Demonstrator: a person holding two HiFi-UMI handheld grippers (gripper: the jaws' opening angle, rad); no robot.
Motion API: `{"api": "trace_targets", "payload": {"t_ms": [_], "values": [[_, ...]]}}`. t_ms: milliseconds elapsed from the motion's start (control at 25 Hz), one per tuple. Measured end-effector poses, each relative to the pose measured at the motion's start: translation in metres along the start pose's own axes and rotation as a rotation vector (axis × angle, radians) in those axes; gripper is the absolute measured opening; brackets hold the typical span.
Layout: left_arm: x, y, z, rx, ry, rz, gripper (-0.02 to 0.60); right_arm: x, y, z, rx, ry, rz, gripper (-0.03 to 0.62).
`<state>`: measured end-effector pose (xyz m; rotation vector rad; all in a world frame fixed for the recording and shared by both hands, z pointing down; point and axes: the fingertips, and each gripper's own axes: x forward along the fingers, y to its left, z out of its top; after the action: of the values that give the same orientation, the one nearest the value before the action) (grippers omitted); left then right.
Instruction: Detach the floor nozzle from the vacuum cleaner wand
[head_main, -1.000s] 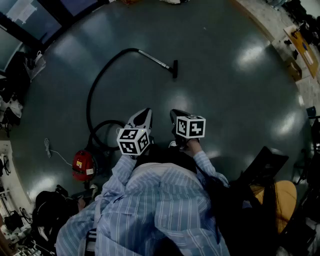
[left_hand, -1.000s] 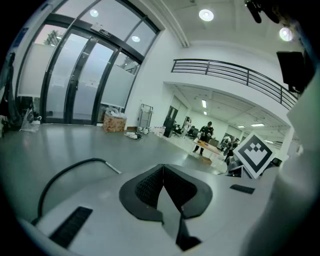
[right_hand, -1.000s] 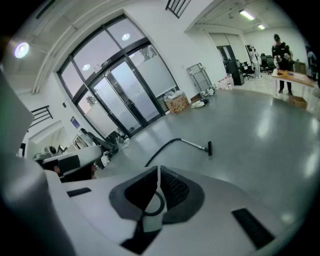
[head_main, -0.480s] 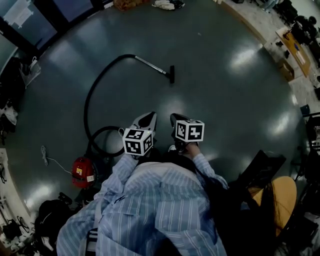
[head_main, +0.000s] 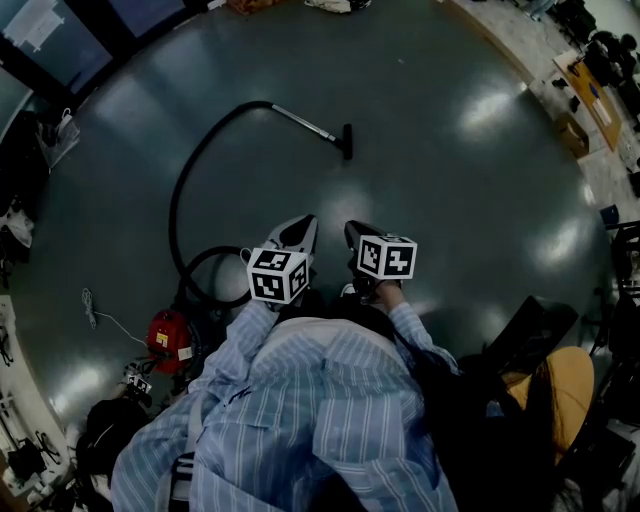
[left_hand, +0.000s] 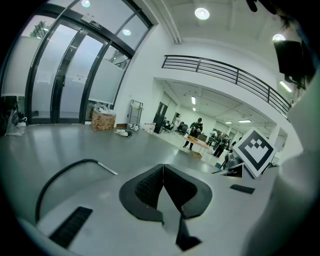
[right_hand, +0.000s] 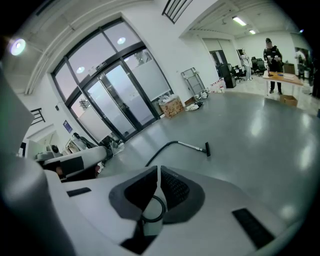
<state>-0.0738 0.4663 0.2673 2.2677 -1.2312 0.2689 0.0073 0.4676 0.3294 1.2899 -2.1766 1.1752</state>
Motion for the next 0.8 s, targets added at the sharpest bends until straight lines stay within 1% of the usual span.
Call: {"api": "trace_targets", "payload": {"t_ms": [280, 480, 800], "values": [[-0.002, 0.007, 0.000, -0.022, 0.016, -0.040, 0.008, 0.006, 0.003, -0.002, 0.006, 0.007, -0.032, 0.026], [-0.004, 0.016, 0.002, -0.003, 0.023, -0.060, 0.008, 0.013, 0.008, 0.002, 0.033, -0.002, -0.052, 0.025], [-0.012, 0.039, 0.004, -0.006, 0.028, -0.071, 0.008, 0.029, 0.025, 0.001, 0.010, 0.004, -0.055, 0.025]]}}
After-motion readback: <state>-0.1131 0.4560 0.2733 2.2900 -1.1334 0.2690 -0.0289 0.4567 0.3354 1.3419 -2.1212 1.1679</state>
